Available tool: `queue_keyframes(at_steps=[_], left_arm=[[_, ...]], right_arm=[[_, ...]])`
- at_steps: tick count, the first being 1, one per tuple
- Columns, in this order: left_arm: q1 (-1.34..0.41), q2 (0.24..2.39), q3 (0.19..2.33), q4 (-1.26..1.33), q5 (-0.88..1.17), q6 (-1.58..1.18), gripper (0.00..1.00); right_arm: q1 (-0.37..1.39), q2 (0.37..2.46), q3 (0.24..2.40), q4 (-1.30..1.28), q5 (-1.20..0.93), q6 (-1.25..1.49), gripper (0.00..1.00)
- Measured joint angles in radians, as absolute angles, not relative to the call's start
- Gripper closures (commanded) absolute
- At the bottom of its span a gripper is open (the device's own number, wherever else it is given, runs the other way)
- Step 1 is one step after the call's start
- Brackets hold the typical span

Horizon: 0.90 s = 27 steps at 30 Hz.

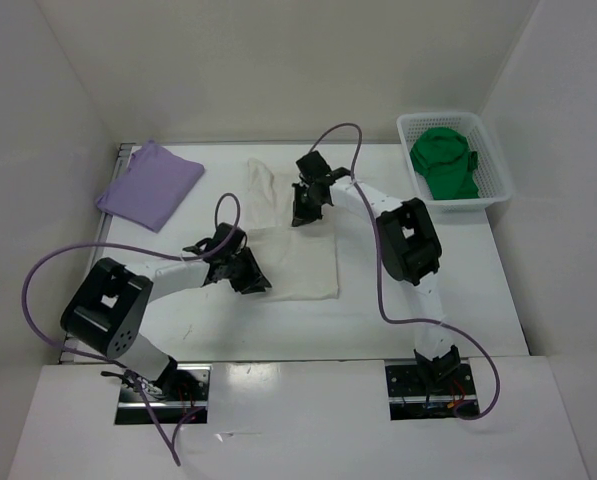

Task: Fold and stack the t-shirts
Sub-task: Fold the folded rectangular tshirt in 1/3 of the way, then grab one side of the 2/3 rectangular tshirt with both arms

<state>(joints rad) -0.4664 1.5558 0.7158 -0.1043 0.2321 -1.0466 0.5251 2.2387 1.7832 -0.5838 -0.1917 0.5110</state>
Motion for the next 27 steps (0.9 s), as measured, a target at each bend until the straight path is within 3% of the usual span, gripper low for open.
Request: queue_keyframes(at_steps=[7,17,18,21,22,25,27], left_arm=[[-0.465,1.403,0.713,-0.208,0.163,-1.042,0.63],[-0.355,1.23,0.602,-0.284,0.156,-1.018,0.61],[-0.34,1.221,0.584,-0.293,0.16,-1.018,0.59],[-0.306,1.2,0.54,-0.318,0.174,-1.017,0.51],[-0.297,1.194,0.531,-0.324,0.178,-1.016,0.44],[-0.281,1.184,0.504,-0.316,0.2,-1.012,0.41],[-0.279,1.185,0.493,-0.307,0.218,-1.013,0.39]], right_arm=[[0.496,2.214,1.784,-0.561,-0.168,0.513,1.0],[0.495,1.781,1.238,-0.491,-0.278,0.583,0.99],[0.495,1.732,1.18,-0.488,-0.284,0.597,0.96],[0.495,1.609,1.018,-0.474,-0.308,0.638,0.75],[0.495,1.581,0.974,-0.468,-0.314,0.652,0.64],[0.495,1.541,0.879,-0.448,-0.332,0.688,0.53],[0.495,1.534,0.833,-0.437,-0.338,0.708,0.51]])
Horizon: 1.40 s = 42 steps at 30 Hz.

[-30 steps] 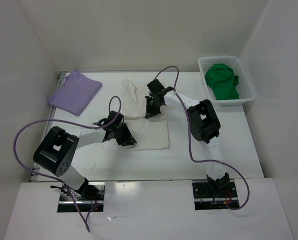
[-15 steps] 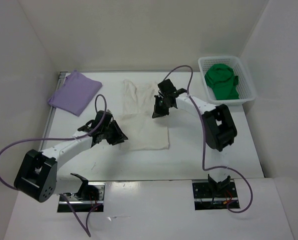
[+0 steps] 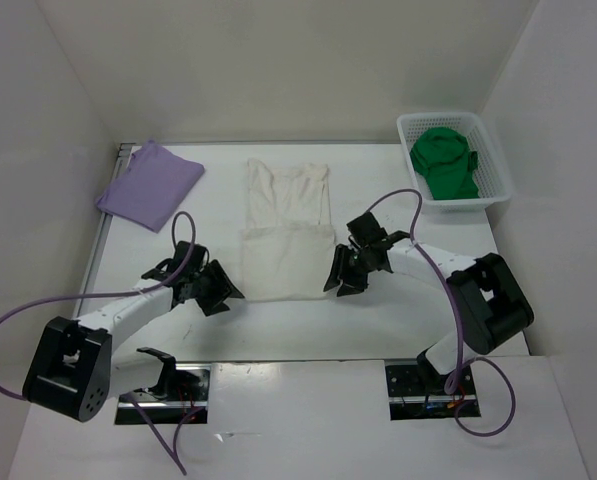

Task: Fold and stack the t-shirts
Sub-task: Grab one side of the 2/3 rectangular tshirt with both arms

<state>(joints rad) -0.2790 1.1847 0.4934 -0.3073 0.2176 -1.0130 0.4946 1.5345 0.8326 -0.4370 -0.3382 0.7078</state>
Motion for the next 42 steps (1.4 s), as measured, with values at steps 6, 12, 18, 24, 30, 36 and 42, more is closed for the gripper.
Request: queue_keyframes(at_steps=[6,12,18,24,30,36,42], left_arm=[[-0.279,1.237,0.492,-0.255,0.259,-1.001,0.46],[-0.279,1.263,0.491,-0.213,0.275,-0.998,0.54],[-0.279,1.29,0.492,-0.173,0.285,-0.997,0.6],[-0.279,1.33,0.493,-0.144,0.298,-0.999,0.72],[-0.279,1.361,0.503,-0.125,0.3,-1.0,1.0],[-0.279,1.365,0.535,-0.154,0.289,-0.993,1.0],[-0.279,1.293,0.534,-0.221,0.296,-0.974,1.0]], right_arm=[[0.481,1.518,0.775,-0.402,-0.337,0.746,0.49],[0.477,1.517,0.728,-0.355,-0.348,0.762,0.56],[0.477,1.518,0.71,-0.344,-0.356,0.773,0.63],[0.477,1.525,0.711,-0.316,-0.35,0.781,0.76],[0.477,1.555,0.715,-0.304,-0.342,0.79,0.98],[0.477,1.535,0.707,-0.307,-0.339,0.795,1.0],[0.485,1.444,0.675,-0.33,-0.358,0.813,1.0]])
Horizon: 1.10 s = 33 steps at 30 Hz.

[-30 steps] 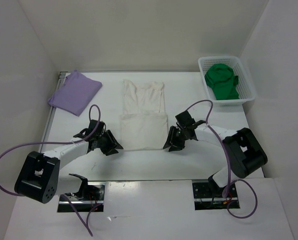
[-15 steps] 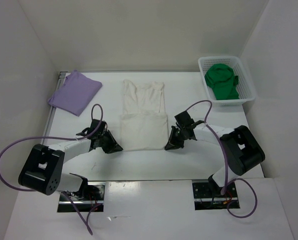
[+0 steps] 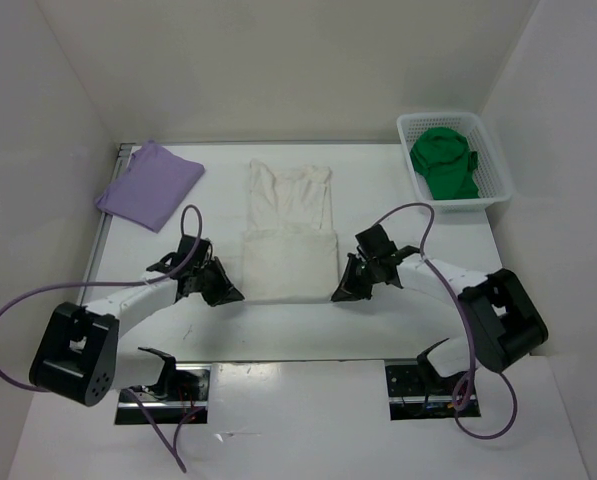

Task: Fold and stack the t-shirts
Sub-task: Grab one side of the 2/3 rectangular tshirt with both arms, then fold the long partially folded tshirt into a neat square

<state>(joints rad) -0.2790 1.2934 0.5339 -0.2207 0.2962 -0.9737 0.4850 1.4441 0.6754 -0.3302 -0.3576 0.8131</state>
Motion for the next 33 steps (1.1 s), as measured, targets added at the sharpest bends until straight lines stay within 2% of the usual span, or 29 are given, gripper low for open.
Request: queue_keyframes(at_steps=[7,12,18,23,31,33], left_arm=[[-0.279,1.128,0.572,-0.463,0.35,-0.922,1.0],[-0.252,1.167,0.792,-0.619,0.391,-0.872,1.0],[-0.208,1.445,1.166,-0.543,0.384,-0.818,1.0],[-0.175,1.763,1.481,-0.482,0.337,-0.787,1.0],[-0.108,2.054,1.704,-0.399,0.265,-0.814,1.0],[-0.099,2.101,1.738,-0.373,0.247,-0.827,0.95]], right_arm=[[0.54,1.305,0.661,-0.494,-0.406,0.841,1.0],[0.418,1.336,0.903,-0.654,-0.423,0.757,1.0],[0.273,1.594,1.324,-0.66,-0.415,0.629,1.0],[0.211,1.869,1.618,-0.645,-0.424,0.578,1.0],[0.188,2.294,2.06,-0.635,-0.442,0.56,0.99],[0.188,2.383,2.146,-0.64,-0.451,0.569,0.97]])
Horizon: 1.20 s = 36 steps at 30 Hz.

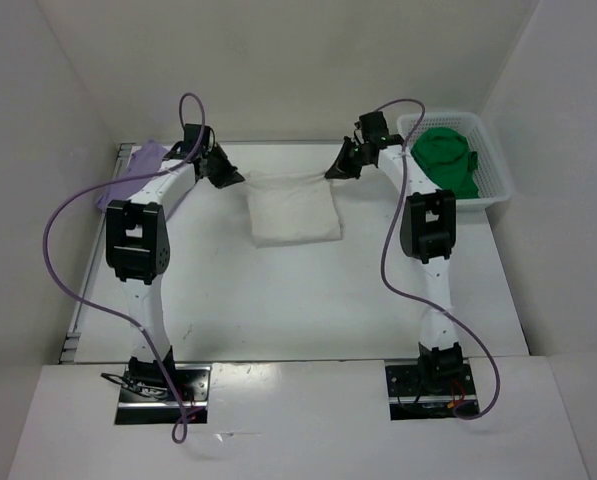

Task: Fold and stack the t-shirts
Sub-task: Fold the long partially folded tshirt into a neat square, then smooth out wrinkles on the folded tshirt

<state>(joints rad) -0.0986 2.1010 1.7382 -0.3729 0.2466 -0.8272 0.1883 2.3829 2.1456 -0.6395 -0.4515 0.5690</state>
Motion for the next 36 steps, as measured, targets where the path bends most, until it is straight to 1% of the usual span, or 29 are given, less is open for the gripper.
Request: queue_keyframes(at_steps=[1,3,4,5,6,7,8,10,12,13,14,16,17,19,22,25,27,28,30,32,36], left_arm=[[-0.096,2.121,1.752,-0.362,0.239,-0.839,0.9],[-0.091,2.155,1.779,-0.334,0.221,-0.85,0.73],[-0.088,2.168,1.788,-0.315,0.209,-0.863,0.55],[-0.084,2.174,1.794,-0.297,0.205,-0.871,0.49],[-0.08,2.178,1.8,-0.282,0.202,-0.881,0.46],[-0.077,2.178,1.805,-0.275,0.199,-0.889,0.46],[-0.074,2.178,1.813,-0.262,0.197,-0.895,0.46],[-0.069,2.173,1.82,-0.227,0.195,-0.898,0.46],[-0.067,2.16,1.815,-0.206,0.199,-0.899,0.5],[-0.07,2.142,1.797,-0.19,0.2,-0.897,0.51],[-0.075,2.116,1.766,-0.176,0.204,-0.897,0.51],[-0.102,2.056,1.689,-0.151,0.221,-0.898,0.53],[-0.125,2.024,1.638,-0.128,0.229,-0.898,0.54],[-0.188,1.978,1.559,-0.111,0.247,-0.898,0.55],[-0.286,1.969,1.474,-0.074,0.297,-0.899,0.55],[-0.333,1.981,1.392,-0.058,0.336,-0.899,0.56],[-0.327,1.989,1.332,-0.049,0.343,-0.902,0.56],[-0.32,1.993,1.299,-0.035,0.344,-0.905,0.58],[-0.307,1.998,1.225,-0.014,0.345,-0.921,0.58],[-0.293,1.995,1.166,0.049,0.381,-0.942,0.62],[-0.297,1.933,1.019,0.189,0.398,-0.972,0.62]], right_arm=[[0.188,2.429,2.197,-0.642,-0.454,0.574,0.96],[0.188,2.509,2.293,-0.649,-0.457,0.584,0.92],[0.188,2.543,2.346,-0.663,-0.453,0.588,0.84],[0.187,2.576,2.399,-0.678,-0.45,0.594,0.79],[0.187,2.605,2.45,-0.69,-0.446,0.598,0.74],[0.186,2.628,2.503,-0.706,-0.443,0.601,0.65],[0.184,2.643,2.548,-0.722,-0.44,0.606,0.62],[0.183,2.658,2.63,-0.758,-0.437,0.607,0.57],[0.184,2.656,2.687,-0.783,-0.437,0.602,0.56],[0.187,2.643,2.692,-0.784,-0.435,0.595,0.57],[0.189,2.624,2.682,-0.789,-0.433,0.585,0.71],[0.198,2.556,2.582,-0.775,-0.43,0.562,0.83],[0.207,2.505,2.489,-0.76,-0.429,0.554,0.92],[0.232,2.41,2.303,-0.734,-0.435,0.55,0.97],[0.281,2.31,2.056,-0.678,-0.453,0.546,0.99],[0.321,2.285,1.897,-0.632,-0.474,0.54,0.99],[0.33,2.283,1.796,-0.591,-0.48,0.537,0.99],[0.33,2.283,1.753,-0.578,-0.482,0.538,1.0],[0.32,2.269,1.673,-0.513,-0.53,0.56,1.0],[0.316,2.238,1.612,-0.457,-0.533,0.568,1.0],[0.323,2.155,1.461,-0.363,-0.531,0.583,1.0]])
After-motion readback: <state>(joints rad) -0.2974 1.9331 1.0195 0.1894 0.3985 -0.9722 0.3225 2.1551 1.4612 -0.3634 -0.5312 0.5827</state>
